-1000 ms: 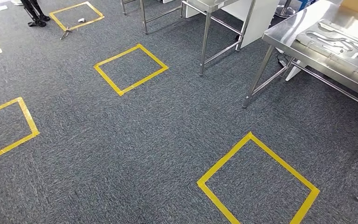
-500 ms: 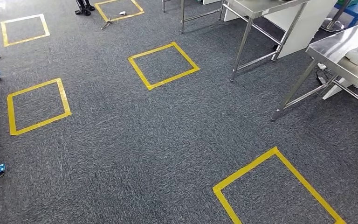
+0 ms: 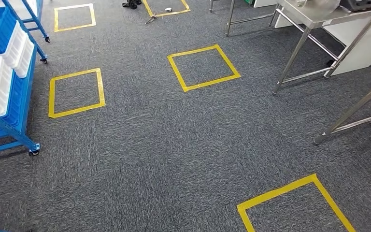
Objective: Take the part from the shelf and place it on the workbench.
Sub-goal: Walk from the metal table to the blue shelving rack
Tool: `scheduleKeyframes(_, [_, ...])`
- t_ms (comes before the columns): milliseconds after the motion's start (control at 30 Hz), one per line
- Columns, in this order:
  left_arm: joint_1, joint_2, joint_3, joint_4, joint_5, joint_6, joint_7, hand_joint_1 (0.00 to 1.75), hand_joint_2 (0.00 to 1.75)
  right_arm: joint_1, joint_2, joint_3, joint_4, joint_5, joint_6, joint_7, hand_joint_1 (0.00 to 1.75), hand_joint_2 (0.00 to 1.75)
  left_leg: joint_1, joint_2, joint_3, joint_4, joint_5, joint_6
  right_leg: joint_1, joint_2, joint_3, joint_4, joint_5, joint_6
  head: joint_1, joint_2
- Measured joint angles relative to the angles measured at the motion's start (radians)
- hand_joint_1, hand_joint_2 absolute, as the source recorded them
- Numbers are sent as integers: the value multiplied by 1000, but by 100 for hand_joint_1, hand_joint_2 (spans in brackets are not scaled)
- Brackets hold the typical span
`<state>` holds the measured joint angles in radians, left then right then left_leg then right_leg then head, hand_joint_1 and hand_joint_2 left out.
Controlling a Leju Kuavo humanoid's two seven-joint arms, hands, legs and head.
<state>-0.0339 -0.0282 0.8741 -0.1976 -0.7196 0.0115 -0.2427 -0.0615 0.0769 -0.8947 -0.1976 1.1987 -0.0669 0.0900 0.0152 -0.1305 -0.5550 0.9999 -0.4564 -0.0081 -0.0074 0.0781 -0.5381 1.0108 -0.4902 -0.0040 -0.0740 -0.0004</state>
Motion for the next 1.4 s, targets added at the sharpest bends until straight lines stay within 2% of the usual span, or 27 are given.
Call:
scheduleKeyframes(33, [2,2,0,0,-2,0,0,0,0,-2,2,0,0,0,-1,1,0,0,2,-6,-2,-1,1,-7,-1,-12,2,-5,3,-5,0,0])
scheduleKeyframes(100, [7,4,0,0,-7,0,-2,0,0,-3,7,0,0,-3,-6,2,0,0,-1,32,-18,28,-20,-15,-3,-39,10,-22,9,-19,0,0])
scheduleKeyframes(167, [5,6,0,0,-14,-2,-5,0,0,0,10,0,0,-9,-11,1,0,0,-4,94,-64,128,-77,-19,0,-69,16,-30,11,-28,0,0])
scheduleKeyframes(233, [1,9,0,0,-21,-5,-9,0,0,2,11,-1,0,-17,-14,-1,0,0,-2,114,-118,242,-126,-25,4,-100,16,-28,8,-32,0,0])
scheduleKeyframes(267, [1,11,0,0,-24,-8,-11,0,0,2,12,-2,1,-21,-14,-2,0,0,-1,117,-127,263,-126,-28,5,-115,16,-26,6,-32,0,0])
scheduleKeyframes(300, [1,13,0,0,-27,-12,-12,0,0,2,14,-3,1,-25,-14,-4,0,0,1,120,-118,248,-108,-31,5,-129,16,-24,3,-31,0,0])
scheduleKeyframes(367, [1,18,0,0,-33,-18,-15,0,0,1,17,-5,1,-32,-15,-7,0,0,3,147,-52,127,-46,-32,5,-153,18,-16,-4,-26,0,0])
scheduleKeyframes(400, [-1,21,0,0,-36,-21,-17,0,0,1,19,-6,1,-35,-15,-8,0,0,1,163,-21,67,-25,-27,6,-163,19,-11,-9,-22,0,0])
scheduleKeyframes(467, [-5,26,0,0,-40,-25,-19,0,0,-1,22,-8,1,-38,-15,-13,0,0,-4,180,7,8,-12,-12,9,-179,21,-5,-16,-12,0,0])
scheduleKeyframes(500, [-6,29,0,0,-41,-26,-20,0,0,-4,24,-9,1,-39,-15,-16,0,0,-7,171,5,8,-12,-5,10,-186,22,-5,-17,-7,0,0])
scheduleKeyframes(533, [-6,31,-1,0,-42,-28,-21,0,0,-6,25,-9,1,-39,-16,-19,0,0,-6,162,6,6,-10,1,9,-188,24,-4,-18,-2,0,0])
scheduleKeyframes(600, [-5,33,-1,0,-43,-31,-23,0,0,-8,28,-10,1,-39,-19,-21,0,0,-1,146,9,-2,-3,12,5,-154,18,19,-39,9,0,0])
scheduleKeyframes(667, [-7,34,-1,0,-44,-31,-25,0,0,-4,29,-11,1,-40,-22,-21,0,0,2,129,8,-5,3,20,0,-101,-26,117,-100,16,0,0])
scheduleKeyframes(733, [-9,34,-1,0,-46,-31,-23,0,0,1,31,-14,1,-41,-28,-21,0,0,1,107,5,-4,5,22,-3,-84,-90,249,-156,18,0,0])
scheduleKeyframes(767, [-9,34,-1,0,-46,-30,-20,0,0,4,31,-16,1,-41,-31,-21,0,0,1,95,4,-4,5,22,-4,-82,-108,282,-158,19,0,0])
scheduleKeyframes(800, [-9,35,-1,0,-45,-29,-15,0,0,6,31,-17,2,-38,-32,-21,0,0,1,81,5,-3,5,21,-6,-81,-107,275,-139,19,0,0])
scheduleKeyframes(833, [-8,35,-1,0,-42,-28,-10,0,0,7,31,-18,2,-35,-33,-21,0,0,1,67,6,-2,5,20,-8,-75,-86,225,-102,18,0,0])
scheduleKeyframes(900, [-9,34,0,0,-35,-24,-3,0,0,9,31,-18,2,-25,-32,-21,0,0,1,41,5,2,4,12,-12,-35,-27,84,-31,15,0,0])
scheduleKeyframes(967, [-9,34,1,0,-26,-17,1,0,0,7,31,-18,2,-14,-29,-21,0,0,1,22,-1,4,5,-1,-11,-5,1,14,-7,9,0,0])
scheduleKeyframes(1033, [-6,33,10,0,-9,-6,2,0,0,2,31,-13,2,6,-21,-22,0,0,3,5,-7,0,10,-16,-8,-19,1,10,-6,-3,0,0])
scheduleKeyframes(1067, [-2,32,18,0,-1,0,1,0,0,0,31,-8,2,16,-17,-23,0,0,5,12,-10,3,8,-21,-7,-29,2,6,-3,-11,0,0])
scheduleKeyframes(1133, [4,29,32,0,5,8,-5,0,0,0,30,1,2,27,-11,-24,0,0,5,58,-34,52,-24,-26,-8,-55,3,-3,3,-27,0,0])
scheduleKeyframes(1200, [3,26,37,0,-3,4,-14,0,0,3,30,4,2,26,-10,-22,0,0,3,106,-92,180,-94,-28,-3,-85,2,-5,3,-36,0,0])
scheduleKeyframes(1267, [2,25,40,0,-15,-6,-18,0,0,7,30,3,2,21,-12,-21,0,0,4,116,-140,289,-135,-31,3,-119,0,-5,1,-38,0,0])
scheduleKeyframes(1300, [2,25,42,0,-20,-11,-19,0,0,7,30,3,2,19,-13,-21,0,0,4,118,-138,293,-127,-31,5,-134,0,-4,0,-39,0,0])
scheduleKeyframes(1333, [3,25,43,0,-23,-16,-20,0,0,6,30,3,2,18,-14,-22,0,0,3,124,-115,255,-102,-29,7,-147,1,-4,0,-39,0,0])
scheduleKeyframes(1400, [1,26,44,0,-28,-23,-21,0,0,2,30,3,2,17,-13,-22,0,0,-3,166,-34,110,-42,-19,12,-171,6,-3,-4,-36,0,0])
